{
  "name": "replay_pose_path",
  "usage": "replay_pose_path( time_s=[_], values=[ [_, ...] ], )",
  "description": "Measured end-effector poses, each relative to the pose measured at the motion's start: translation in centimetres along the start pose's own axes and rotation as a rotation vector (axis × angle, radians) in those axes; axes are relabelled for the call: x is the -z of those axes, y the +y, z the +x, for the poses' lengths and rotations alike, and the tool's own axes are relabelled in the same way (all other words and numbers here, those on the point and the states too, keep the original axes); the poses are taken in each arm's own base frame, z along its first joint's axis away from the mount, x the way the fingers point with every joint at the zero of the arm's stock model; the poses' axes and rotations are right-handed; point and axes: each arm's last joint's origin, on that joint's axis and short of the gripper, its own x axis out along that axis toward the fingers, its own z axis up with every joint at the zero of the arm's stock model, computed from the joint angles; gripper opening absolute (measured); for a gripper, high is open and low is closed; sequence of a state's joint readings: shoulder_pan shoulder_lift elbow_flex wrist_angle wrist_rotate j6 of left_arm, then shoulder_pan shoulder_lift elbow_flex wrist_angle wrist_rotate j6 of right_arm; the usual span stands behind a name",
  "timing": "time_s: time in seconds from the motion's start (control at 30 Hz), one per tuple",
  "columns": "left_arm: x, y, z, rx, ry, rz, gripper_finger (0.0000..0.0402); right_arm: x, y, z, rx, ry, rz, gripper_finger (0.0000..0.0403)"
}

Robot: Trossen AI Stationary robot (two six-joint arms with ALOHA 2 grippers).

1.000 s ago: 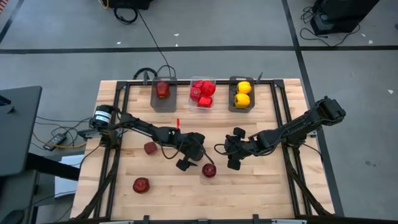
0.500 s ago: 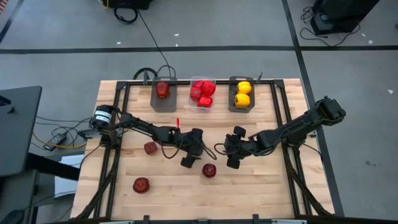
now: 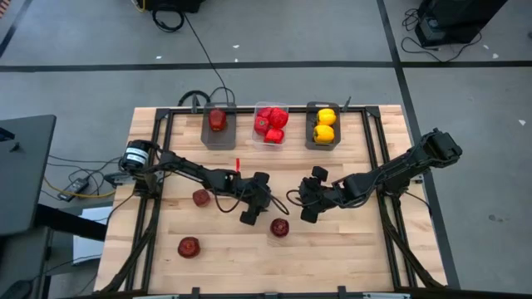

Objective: Sort produce into baskets
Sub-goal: Put the top right apple into the left black transparent bin

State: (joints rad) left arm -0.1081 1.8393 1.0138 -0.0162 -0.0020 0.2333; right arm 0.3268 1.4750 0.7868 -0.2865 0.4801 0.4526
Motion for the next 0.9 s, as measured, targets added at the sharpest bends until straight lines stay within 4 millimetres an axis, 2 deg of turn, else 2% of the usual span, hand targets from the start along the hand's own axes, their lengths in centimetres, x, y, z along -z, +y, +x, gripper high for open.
replay_pose_path(
  time_s=[0.23, 0.33, 0.57, 0.73, 0.9],
  values=[
    [-0.1, 0.4, -1.1, -0.047, 0.017, -0.06, 0.0229, 0.0, 0.0, 0.0, 0.001, 0.004, -0.012, 0.0203],
    [-0.8, 1.4, -2.8, -0.12, -0.012, -0.074, 0.0233, 0.0, 0.0, 0.0, 0.001, 0.003, -0.012, 0.0203],
    [-0.2, 5.3, -7.8, -0.253, 0.037, -0.194, 0.0237, -0.4, 0.0, 0.0, 0.039, -0.059, -0.011, 0.0203],
    [1.3, 7.9, -10.4, -0.334, 0.008, -0.277, 0.0237, -0.6, 0.1, 0.0, 0.034, -0.072, -0.027, 0.0203],
    [3.6, 10.3, -11.8, -0.423, 0.011, -0.354, 0.0238, -0.5, 0.1, 0.0, 0.03, -0.069, -0.028, 0.0203]
  ],
)
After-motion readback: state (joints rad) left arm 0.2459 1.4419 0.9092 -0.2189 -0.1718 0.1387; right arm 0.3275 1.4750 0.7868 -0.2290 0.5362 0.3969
